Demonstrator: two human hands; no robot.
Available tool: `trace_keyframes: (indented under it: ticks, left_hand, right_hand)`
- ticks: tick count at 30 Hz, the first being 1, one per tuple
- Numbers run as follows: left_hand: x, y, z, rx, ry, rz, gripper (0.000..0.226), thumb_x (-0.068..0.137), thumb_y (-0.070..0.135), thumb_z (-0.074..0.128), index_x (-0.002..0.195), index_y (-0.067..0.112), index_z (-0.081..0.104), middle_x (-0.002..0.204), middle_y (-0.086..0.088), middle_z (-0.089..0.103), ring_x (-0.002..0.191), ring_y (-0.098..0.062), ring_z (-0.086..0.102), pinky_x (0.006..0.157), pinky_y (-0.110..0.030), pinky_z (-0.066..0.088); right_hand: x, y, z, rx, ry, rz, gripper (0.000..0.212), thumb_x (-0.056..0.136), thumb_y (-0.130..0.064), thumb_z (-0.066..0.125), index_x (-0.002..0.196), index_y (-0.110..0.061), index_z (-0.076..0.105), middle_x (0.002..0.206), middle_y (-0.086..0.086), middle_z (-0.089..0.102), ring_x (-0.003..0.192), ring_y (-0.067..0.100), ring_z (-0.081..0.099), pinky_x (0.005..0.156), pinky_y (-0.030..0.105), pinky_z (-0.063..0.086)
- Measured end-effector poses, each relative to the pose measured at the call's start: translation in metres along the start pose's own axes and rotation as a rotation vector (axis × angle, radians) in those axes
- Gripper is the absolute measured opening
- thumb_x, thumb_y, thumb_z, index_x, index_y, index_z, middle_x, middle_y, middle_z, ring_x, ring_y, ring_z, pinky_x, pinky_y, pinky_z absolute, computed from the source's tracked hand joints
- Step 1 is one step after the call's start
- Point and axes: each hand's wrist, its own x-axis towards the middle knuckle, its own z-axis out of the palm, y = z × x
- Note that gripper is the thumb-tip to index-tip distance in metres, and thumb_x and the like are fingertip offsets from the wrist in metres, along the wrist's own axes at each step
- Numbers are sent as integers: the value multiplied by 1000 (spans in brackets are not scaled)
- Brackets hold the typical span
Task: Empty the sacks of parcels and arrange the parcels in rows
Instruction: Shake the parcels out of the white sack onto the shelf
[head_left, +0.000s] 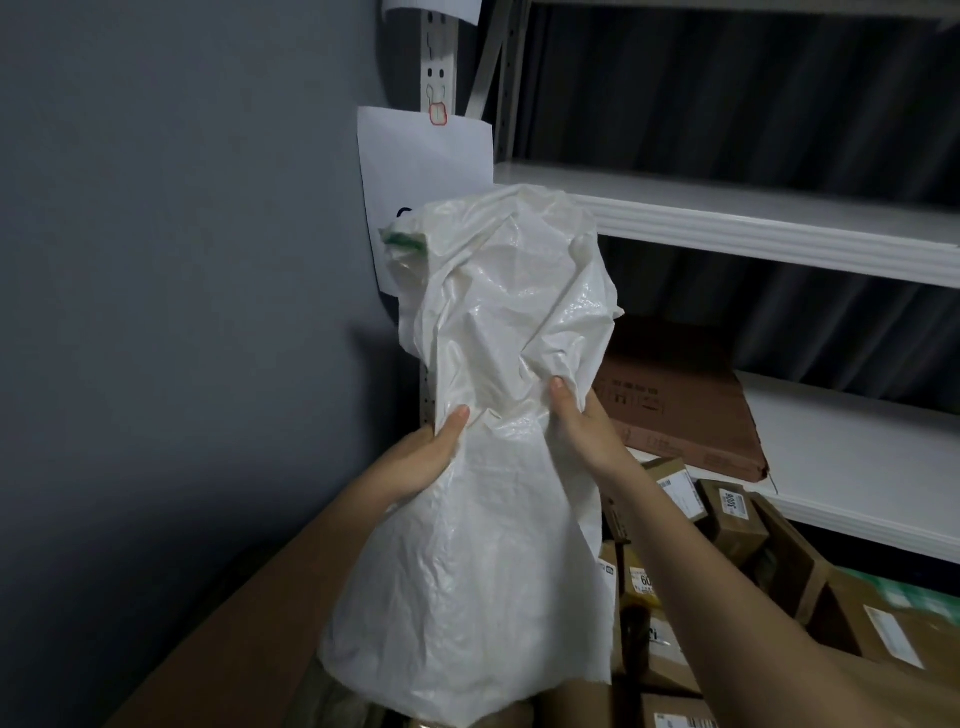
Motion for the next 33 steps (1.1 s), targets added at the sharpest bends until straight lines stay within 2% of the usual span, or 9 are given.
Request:
trace_keyframes:
  ticks: [3,8,12,15,17,20,25,29,33]
  left_hand:
    - [3,2,-3,23,-9,-41,103,61,98,24,140,35,46,132,12,56,116,-13,56,104,-34,40]
    - [10,5,-8,71,-34,-41,117,52,102,17,140,31,47,137,6,55,122,-16,54,109,-40,38]
    - [8,9,-10,66,-53,-47,98,68,93,18,138,31,49,134,7,56,120,-15,54,108,-35,38]
    - [7,12,-10,1,-43,-27,68,89,74,18,130,33,53,120,8,60,103,-10,58,91,-26,42]
    - [7,11,-9,-5,-37,-40,69,90,73,19,130,30,55,116,8,62,98,-9,60,85,-25,43]
    - [10,13,-12,37,-12,-37,76,85,79,17,132,31,54,123,6,62,108,-14,59,97,-31,41]
    - [8,10,-9,134,-45,-50,77,89,73,10,114,21,61,102,-2,66,86,-15,60,87,-29,43]
    - [10,10,-12,85,-41,-26,75,89,74,14,134,29,52,125,4,61,110,-15,57,102,-31,39]
    - [11,13,-14,88,-28,-11,74,91,71,14,136,26,50,126,5,59,112,-14,55,100,-29,38]
  right_hand:
    - [1,0,-3,10,-25,15,60,97,-57,39,147,-24,35,136,-7,49,129,15,45,105,33,36]
    - [0,-8,-6,44,-12,-12,59,97,-58,35,147,-24,35,126,-12,47,120,9,44,98,28,33]
    - [3,-6,-9,45,-5,-40,60,96,-57,42,147,-28,33,132,-13,46,120,6,42,98,27,33]
    - [7,-8,-11,53,30,-66,62,92,-58,52,145,-28,40,132,-15,50,121,7,48,98,28,37]
    - [11,-7,-12,42,12,-57,65,91,-58,52,146,-27,38,134,-14,49,122,8,46,101,28,36]
    - [14,-5,-12,39,39,-61,69,89,-62,53,147,-28,38,136,-13,49,122,9,47,104,30,36]
    - [14,1,-8,7,-56,-5,77,85,-71,49,148,-28,37,138,-11,48,123,11,46,100,29,35]
    - [15,-5,-10,55,-53,-31,62,91,-60,51,142,-27,42,125,-15,51,115,6,49,96,26,36]
    - [15,-7,-10,48,-77,-44,50,93,-56,51,136,-31,46,117,-23,53,107,-2,52,95,24,37]
